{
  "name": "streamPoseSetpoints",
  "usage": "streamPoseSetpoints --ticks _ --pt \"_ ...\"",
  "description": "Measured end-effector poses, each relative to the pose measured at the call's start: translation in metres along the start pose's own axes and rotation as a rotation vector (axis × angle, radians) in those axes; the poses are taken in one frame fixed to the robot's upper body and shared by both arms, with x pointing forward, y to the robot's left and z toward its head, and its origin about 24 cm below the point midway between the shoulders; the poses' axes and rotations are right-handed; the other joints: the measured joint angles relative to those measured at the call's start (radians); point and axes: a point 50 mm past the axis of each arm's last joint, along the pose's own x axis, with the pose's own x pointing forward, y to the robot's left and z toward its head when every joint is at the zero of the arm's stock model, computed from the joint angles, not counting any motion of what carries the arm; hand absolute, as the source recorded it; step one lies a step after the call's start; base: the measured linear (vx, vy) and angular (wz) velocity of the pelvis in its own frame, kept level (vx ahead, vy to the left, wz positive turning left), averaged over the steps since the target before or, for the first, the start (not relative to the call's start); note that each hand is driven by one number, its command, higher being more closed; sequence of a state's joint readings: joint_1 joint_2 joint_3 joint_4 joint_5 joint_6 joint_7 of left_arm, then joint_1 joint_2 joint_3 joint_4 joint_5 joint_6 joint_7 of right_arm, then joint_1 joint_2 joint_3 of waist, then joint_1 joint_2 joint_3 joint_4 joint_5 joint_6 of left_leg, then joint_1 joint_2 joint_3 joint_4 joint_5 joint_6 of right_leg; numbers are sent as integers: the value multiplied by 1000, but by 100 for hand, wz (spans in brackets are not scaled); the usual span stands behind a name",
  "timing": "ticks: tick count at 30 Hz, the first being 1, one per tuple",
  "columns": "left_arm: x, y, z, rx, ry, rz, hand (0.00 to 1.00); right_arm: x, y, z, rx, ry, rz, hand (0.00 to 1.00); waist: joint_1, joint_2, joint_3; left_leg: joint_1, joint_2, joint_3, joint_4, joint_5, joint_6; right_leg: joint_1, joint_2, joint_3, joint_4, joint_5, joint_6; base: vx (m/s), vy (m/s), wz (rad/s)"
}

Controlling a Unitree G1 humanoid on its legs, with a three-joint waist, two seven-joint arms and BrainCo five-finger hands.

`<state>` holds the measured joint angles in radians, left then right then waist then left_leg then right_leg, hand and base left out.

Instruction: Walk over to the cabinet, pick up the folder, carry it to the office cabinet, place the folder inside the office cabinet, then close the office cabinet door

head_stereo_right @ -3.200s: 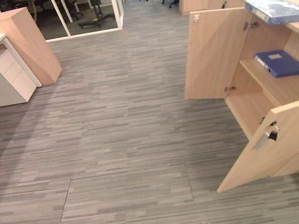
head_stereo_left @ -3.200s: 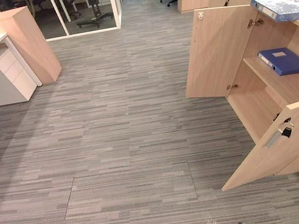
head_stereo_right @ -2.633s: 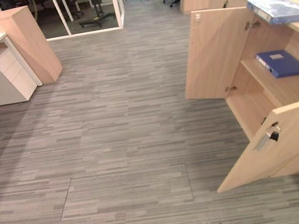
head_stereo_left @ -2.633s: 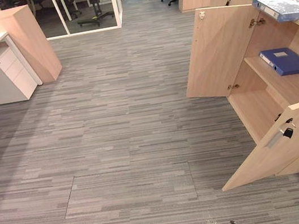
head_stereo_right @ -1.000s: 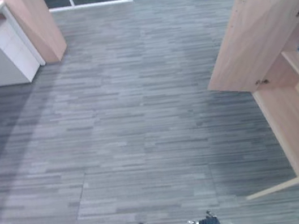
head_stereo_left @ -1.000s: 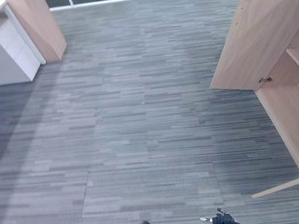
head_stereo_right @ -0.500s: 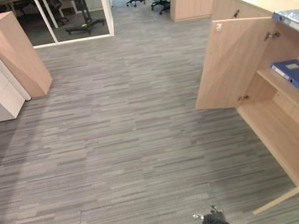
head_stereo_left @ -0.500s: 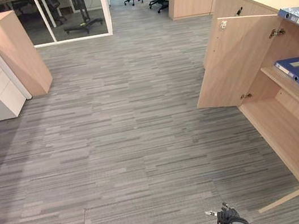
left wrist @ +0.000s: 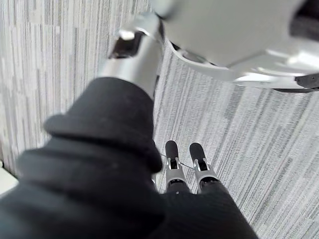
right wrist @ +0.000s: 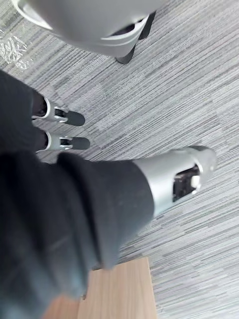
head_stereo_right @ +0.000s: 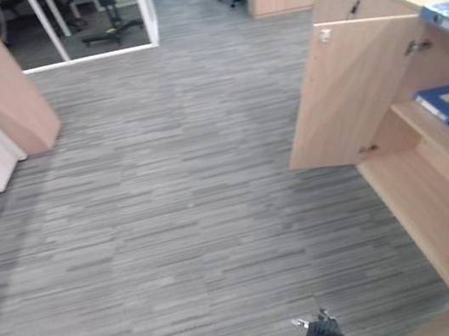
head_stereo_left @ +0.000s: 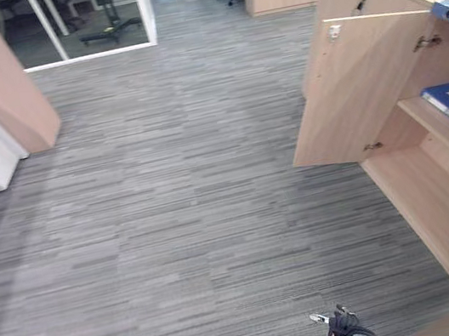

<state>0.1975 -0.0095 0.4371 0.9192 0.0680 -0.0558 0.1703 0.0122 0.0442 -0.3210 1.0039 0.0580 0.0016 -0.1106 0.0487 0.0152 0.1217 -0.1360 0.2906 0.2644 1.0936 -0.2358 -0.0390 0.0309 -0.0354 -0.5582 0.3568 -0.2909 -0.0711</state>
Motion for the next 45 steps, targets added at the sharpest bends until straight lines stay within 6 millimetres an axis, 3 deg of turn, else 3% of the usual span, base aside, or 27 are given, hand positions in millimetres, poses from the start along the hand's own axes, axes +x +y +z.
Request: streamPoseSetpoints --ticks 3,7,8,9,10,11,14,15,17,20,22,24,26,28,29,31,32,33,34,37,39,40,41,42,43,45 --pt "-1 1 -2 -2 9 20 0 0 1 0 -11 6 3 0 19 -8 23 -97 -6 -20 -23 -24 12 50 -7 91 -36 0 12 288 176 -95" --pt "-4 2 -8 -14 19 56 0 0 8 -1 -46 16 19 0 42 -16 29 -169 -121 -183 -425 -48 -13 98 -95 222 -70 17 73 283 309 -98" --pt "-4 0 -6 -20 7 61 0 0 10 -2 -60 19 26 0 51 -15 28 -168 -150 -266 -549 -22 -24 109 -124 253 -80 14 116 322 443 -83" --pt "-5 0 -7 -26 1 67 0 0 13 -2 -80 17 38 0 55 -13 26 -166 -161 -325 -625 57 -46 128 -144 286 -89 6 158 425 597 -89" --pt "-5 2 -9 -26 8 76 0 -1 14 -4 -81 22 41 0 55 -13 16 -160 -173 -321 -605 129 -70 138 -160 306 -90 4 174 441 622 -76" --pt "-3 6 -5 -19 -4 86 0 -3 23 -8 -79 31 64 0 53 -41 1 -163 -191 -273 -574 88 -45 127 -196 335 -91 35 167 391 527 -61" --pt "-3 7 -5 -16 -2 88 0 -2 26 -3 -89 10 79 0 64 -43 -26 -157 -194 -183 -524 19 -9 87 -239 402 -99 143 172 311 476 -92" --pt "-2 7 -6 -11 3 87 0 -2 26 0 -88 2 80 0 69 -48 -35 -133 -205 -124 -536 9 10 67 -275 425 -97 185 182 258 452 -107" --pt "-2 6 -5 -5 2 83 0 -2 25 -2 -91 7 77 0 74 -44 -45 -71 -226 -57 -586 2 40 34 -319 433 -68 252 166 201 390 -100" --pt "-1 4 -2 11 -6 72 0 -3 14 -13 -81 47 46 0 65 -35 -51 25 -240 10 -669 1 72 -50 -378 404 110 308 96 75 238 -62" --pt "0 7 -5 30 8 72 0 -4 4 -17 -16 62 8 0 43 -43 -56 89 -246 49 -716 1 77 -103 -421 303 216 375 8 19 98 -41" --pt "-3 12 -16 37 48 81 0 -3 -5 -19 11 68 -17 0 42 -40 -73 128 -255 79 -755 4 72 -109 -439 258 203 373 9 36 30 -74" --pt "-3 14 -21 13 72 89 0 -2 -2 -17 8 64 -5 0 26 -35 -77 138 -243 115 -789 14 69 -124 -428 221 193 333 56 24 -40 -78" --pt "-2 13 -18 -45 79 95 0 -1 -2 -13 38 64 -5 0 29 -39 -58 146 -214 104 -808 -6 78 -210 -310 205 284 154 144 0 -134 -91" --pt "-1 13 -18 -53 84 95 0 0 -1 -10 49 57 -7 0 28 -38 -46 154 -199 105 -808 -9 73 -229 -271 196 314 118 157 -3 -190 -63" --pt "1 12 -13 -60 72 88 0 1 -7 -7 63 49 -26 0 19 -54 -16 207 -198 92 -826 -19 54 -233 -211 37 284 79 127 39 -210 -11" --pt "1 13 -12 -58 67 86 0 0 -10 -11 62 57 -34 0 17 -64 -11 217 -213 83 -826 -22 48 -221 -214 9 236 84 110 81 -208 27" --pt "2 16 -9 -45 51 81 0 -2 -16 -20 60 78 -50 0 8 -95 -13 232 -244 64 -821 -30 31 -193 -226 -22 179 53 16 190 -241 37" --pt "0 8 -11 -45 58 51 0 -3 -29 -24 52 85 -78 0 4 -60 -21 242 -228 1 -812 -46 17 -164 -198 -43 160 36 32 206 -223 25" --pt "-1 8 -9 -35 41 31 0 -3 -25 -21 49 74 -69 0 3 -46 -22 237 -174 -45 -762 -83 -8 -145 -118 -47 135 0 25 197 -143 -16" --pt "0 9 -9 -38 39 24 0 -3 -25 -21 44 71 -66 0 -2 -40 -22 180 -135 -69 -589 -107 -13 -122 -84 -43 121 -34 44 236 -130 -14" --pt "-1 7 -8 -64 40 22 0 -3 -26 -20 44 66 -69 0 -4 -30 -18 114 -101 -87 -392 -90 -18 -90 -61 -38 101 -40 41 194 -83 -19" --pt "-1 6 -9 -76 40 22 0 -3 -26 -20 44 64 -70 0 -3 -24 -19 82 -80 -92 -298 -64 -24 -75 -47 -31 92 -41 39 308 -62 -43" --pt "-2 5 -11 -96 48 27 0 -3 -27 -19 41 60 -72 0 2 -9 -17 34 -40 -93 -140 16 -28 -39 -21 -8 75 -44 26 351 13 -68" --pt "-3 6 -13 -103 54 32 0 -3 -25 -19 18 58 -63 0 8 -10 -17 -3 -8 -88 -14 50 -36 -8 -6 23 65 -53 16 303 26 -79" --pt "-2 9 -13 -94 53 35 0 -3 -22 -18 11 61 -60 0 24 -13 -15 -54 12 -65 94 38 -18 34 -2 81 35 -58 11 325 122 -91"
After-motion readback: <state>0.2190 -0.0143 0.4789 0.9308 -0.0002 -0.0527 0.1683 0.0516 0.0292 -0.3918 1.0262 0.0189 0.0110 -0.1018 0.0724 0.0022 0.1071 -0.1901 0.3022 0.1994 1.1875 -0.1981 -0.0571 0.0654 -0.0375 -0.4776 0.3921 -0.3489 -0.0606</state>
